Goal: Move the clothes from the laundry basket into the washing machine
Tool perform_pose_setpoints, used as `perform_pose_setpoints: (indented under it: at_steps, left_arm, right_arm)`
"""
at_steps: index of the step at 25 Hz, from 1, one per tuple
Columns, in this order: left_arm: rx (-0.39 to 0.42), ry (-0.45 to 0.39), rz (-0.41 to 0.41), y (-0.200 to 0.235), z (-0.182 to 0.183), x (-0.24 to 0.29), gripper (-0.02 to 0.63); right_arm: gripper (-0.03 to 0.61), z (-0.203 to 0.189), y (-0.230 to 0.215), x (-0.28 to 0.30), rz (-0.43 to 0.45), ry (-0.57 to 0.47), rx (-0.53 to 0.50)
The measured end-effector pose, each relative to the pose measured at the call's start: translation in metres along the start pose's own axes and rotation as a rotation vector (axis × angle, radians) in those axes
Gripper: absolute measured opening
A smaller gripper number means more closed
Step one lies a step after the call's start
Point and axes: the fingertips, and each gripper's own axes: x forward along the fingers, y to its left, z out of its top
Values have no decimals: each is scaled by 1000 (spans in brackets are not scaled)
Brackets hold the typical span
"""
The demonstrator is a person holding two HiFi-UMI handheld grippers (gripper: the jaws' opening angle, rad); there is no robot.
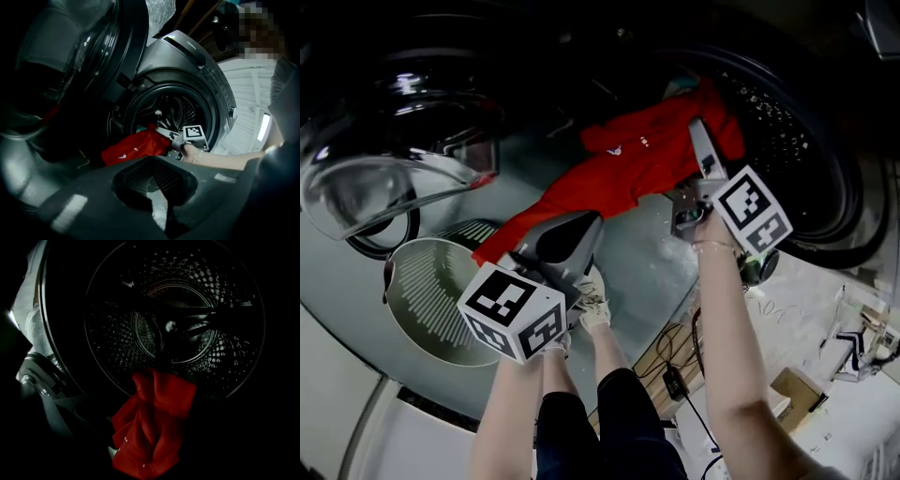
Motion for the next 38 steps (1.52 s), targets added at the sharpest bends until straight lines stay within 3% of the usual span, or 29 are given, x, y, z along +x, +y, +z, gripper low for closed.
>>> perform_pose_setpoints:
  at_steps: [6,12,15,17,18,19,21,26,29,33,38]
  left_arm:
    - [-13,13,19,11,-12,-10,2]
    - [-33,14,37,20,-21,-16,2]
    - [-40,22,34,21,-27,-17,2]
    - [-44,28,34,21,-29,-18,2]
    - [-45,29,34,22,-29,-18,2]
    - [-44,26,34,23,-29,-19,2]
    - [-45,23,28,23,-29,-20,2]
    - [-47,31,7,12,-25,-17,2]
    - [-41,31,-4,6,-17,-15,2]
    - [-29,26,-16,1,-3,-11,2]
    - [-14,23,-27,-2,8,-5,2]
  right_arm:
    - [538,-81,-9,-26,-46,94,43]
    - [555,-142,-26,-6,-148,220,98]
    - [553,-165,-28,0,-155,246,152]
    - [399,-164,-27,5,-143,243,127]
    - [300,-160,-25,6,-132,241,102]
    - [152,-154,-21,7,-113,238,79]
    - [98,-138,-10,2,-56,209,53]
    - [83,-64,10,-16,25,26,6]
    - [75,-18,9,-16,6,-83,-2]
    - [75,38,12,-11,-19,-200,-93]
    - [77,80,12,0,-53,-303,-121]
